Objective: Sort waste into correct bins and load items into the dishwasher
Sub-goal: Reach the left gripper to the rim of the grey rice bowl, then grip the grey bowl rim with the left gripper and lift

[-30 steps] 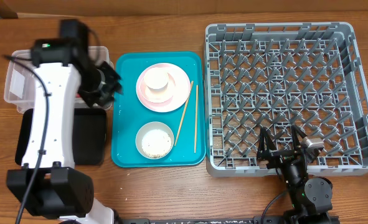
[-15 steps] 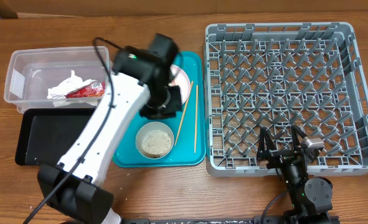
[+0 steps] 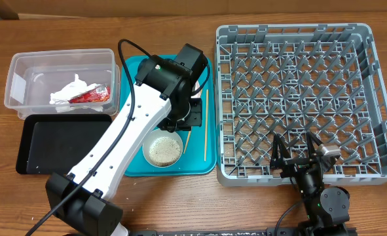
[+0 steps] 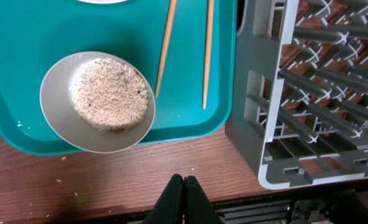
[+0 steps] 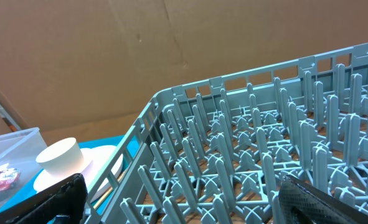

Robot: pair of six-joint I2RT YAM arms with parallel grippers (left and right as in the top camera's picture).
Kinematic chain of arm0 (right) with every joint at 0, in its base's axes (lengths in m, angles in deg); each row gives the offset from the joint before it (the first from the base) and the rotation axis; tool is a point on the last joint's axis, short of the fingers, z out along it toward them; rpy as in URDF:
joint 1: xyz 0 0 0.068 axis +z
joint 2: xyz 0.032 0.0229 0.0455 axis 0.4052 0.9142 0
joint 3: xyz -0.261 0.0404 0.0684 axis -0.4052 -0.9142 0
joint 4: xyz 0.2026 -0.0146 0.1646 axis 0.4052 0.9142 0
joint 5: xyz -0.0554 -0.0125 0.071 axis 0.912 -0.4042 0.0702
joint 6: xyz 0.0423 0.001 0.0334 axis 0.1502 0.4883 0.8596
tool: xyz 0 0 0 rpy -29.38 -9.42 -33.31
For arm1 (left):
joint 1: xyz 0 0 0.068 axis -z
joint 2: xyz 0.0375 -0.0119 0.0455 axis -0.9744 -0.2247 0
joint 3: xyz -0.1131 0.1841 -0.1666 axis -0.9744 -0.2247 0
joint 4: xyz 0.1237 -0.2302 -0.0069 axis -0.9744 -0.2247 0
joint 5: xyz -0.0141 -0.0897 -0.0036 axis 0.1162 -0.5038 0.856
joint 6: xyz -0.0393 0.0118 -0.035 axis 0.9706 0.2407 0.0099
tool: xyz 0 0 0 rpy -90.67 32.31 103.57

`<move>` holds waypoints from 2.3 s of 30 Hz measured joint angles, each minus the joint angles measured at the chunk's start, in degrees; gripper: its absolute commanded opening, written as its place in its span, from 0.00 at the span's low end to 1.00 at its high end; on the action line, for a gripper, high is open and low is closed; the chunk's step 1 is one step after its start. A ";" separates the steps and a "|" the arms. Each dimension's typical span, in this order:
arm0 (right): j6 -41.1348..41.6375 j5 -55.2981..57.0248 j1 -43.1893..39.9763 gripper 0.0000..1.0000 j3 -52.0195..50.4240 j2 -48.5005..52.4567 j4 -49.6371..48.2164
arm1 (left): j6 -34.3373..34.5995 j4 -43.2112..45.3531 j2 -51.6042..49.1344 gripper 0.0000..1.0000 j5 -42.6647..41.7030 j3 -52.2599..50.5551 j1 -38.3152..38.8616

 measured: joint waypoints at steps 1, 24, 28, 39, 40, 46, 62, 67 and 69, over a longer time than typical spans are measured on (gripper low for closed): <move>-0.02 0.00 0.00 1.00 0.00 0.00 0.00 | 0.02 -0.31 0.00 0.04 0.00 -0.02 0.22; 0.00 0.02 0.00 1.00 0.00 0.00 -0.02 | -1.75 -0.55 0.00 0.04 0.42 -1.38 6.54; 0.00 0.00 0.00 1.00 0.00 0.00 0.02 | -1.73 -0.52 0.00 0.09 1.92 -1.66 6.54; -0.02 0.00 0.00 1.00 0.00 0.00 -0.02 | -1.73 6.56 0.00 0.32 3.21 -12.46 6.54; 0.00 0.00 0.00 1.00 0.00 0.00 -0.02 | -1.70 7.69 0.00 0.29 3.21 -13.68 6.54; 0.00 0.00 0.00 1.00 0.00 0.00 -0.02 | -1.97 13.88 0.00 0.26 3.85 -19.89 6.54; 0.00 0.00 0.00 1.00 0.00 0.00 -0.02 | -1.97 24.00 0.00 0.30 10.14 -28.09 6.54; -0.02 0.00 0.00 1.00 0.00 0.00 0.00 | -1.97 27.43 0.00 0.31 11.26 -30.49 6.54; -0.02 0.00 0.00 1.00 0.00 0.00 -0.02 | -1.95 27.87 0.00 0.31 11.72 -31.39 6.54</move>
